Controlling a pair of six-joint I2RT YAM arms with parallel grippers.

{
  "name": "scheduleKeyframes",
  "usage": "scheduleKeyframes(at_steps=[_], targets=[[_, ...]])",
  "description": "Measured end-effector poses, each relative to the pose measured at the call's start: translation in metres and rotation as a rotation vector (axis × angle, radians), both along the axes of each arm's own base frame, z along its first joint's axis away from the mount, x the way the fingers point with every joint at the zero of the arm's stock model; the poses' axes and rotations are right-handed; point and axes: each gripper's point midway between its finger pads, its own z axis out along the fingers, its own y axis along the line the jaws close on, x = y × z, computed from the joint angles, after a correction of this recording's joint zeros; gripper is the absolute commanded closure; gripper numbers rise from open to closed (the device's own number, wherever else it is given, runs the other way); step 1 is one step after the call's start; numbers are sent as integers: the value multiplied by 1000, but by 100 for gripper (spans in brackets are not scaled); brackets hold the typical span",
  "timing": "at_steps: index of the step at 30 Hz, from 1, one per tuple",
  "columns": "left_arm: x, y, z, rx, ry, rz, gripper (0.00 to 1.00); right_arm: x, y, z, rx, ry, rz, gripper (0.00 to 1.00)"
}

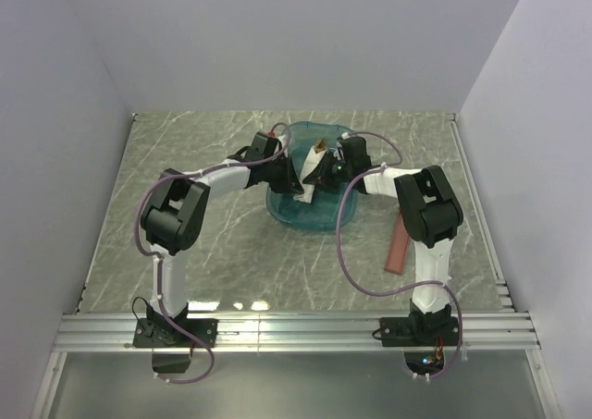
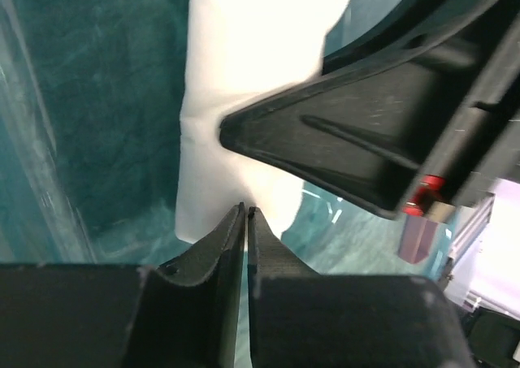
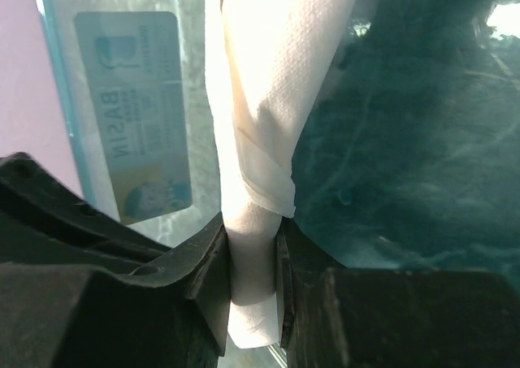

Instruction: Place the utensils on the paper napkin and roll it up

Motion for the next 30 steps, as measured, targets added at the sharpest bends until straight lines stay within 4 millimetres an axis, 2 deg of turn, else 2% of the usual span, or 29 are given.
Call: scheduleKeyframes(at_steps=[7, 15, 18, 19, 24, 25, 30], targets=[[1, -1, -5, 12, -4, -5, 90, 3, 3, 5, 48, -1, -26, 100], [2, -5, -9, 30, -14, -4, 89, 3, 0, 1, 53, 14, -42, 100], [0, -6, -12, 41, -9, -5, 88, 0, -2, -3, 36, 26, -39, 91], [-1, -6, -13, 49, -4, -4, 87, -1, -3, -5, 28, 30, -38, 85], [1, -10, -15, 69, 2, -10, 87, 0, -7, -9, -8, 39, -44, 75], [2, -10, -15, 69, 1, -10, 87, 0, -7, -9, -12, 37, -45, 68], [3, -10, -14, 80, 2, -12, 87, 0, -11, -13, -34, 50, -59, 57]])
